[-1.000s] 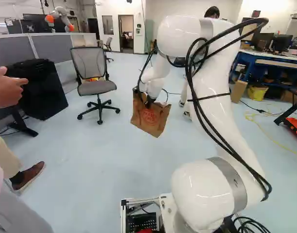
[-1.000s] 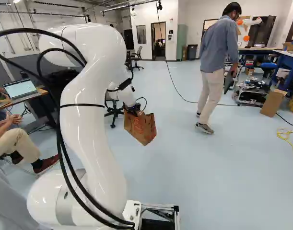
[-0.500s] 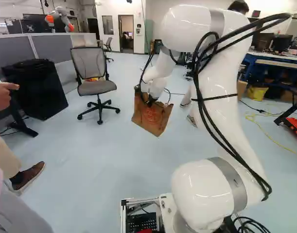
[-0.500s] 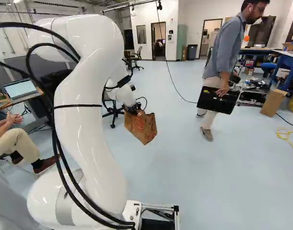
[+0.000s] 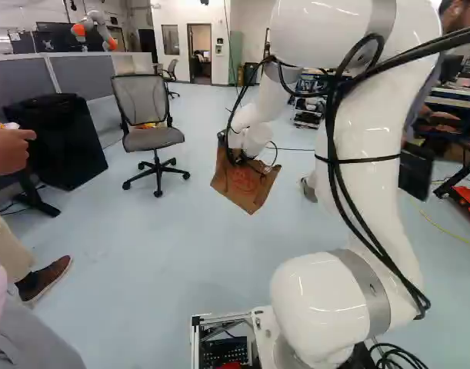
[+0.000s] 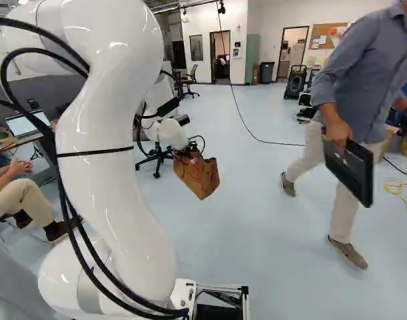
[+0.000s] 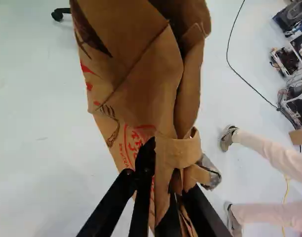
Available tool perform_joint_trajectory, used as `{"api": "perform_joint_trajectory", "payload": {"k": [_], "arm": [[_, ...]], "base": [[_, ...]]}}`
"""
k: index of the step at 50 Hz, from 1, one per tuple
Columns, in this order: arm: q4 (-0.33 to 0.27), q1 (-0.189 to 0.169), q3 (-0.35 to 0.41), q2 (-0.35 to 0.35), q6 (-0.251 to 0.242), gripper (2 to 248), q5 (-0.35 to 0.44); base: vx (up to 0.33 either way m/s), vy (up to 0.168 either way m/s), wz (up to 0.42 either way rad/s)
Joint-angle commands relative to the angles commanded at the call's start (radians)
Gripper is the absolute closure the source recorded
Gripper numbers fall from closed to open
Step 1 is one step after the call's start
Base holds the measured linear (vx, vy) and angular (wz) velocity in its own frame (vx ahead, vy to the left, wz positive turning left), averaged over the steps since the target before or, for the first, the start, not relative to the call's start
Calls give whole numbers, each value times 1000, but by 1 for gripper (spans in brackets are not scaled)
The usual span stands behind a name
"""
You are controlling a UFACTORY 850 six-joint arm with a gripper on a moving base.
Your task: Pick up the grocery bag from the ground
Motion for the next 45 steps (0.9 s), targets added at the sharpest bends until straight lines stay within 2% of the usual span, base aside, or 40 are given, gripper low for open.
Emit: {"api": "perform_joint_trajectory", "payload": {"k": [45], "arm": [[-90,-37,438,379,328,228,331]], "base": [[0,0,0]]}}
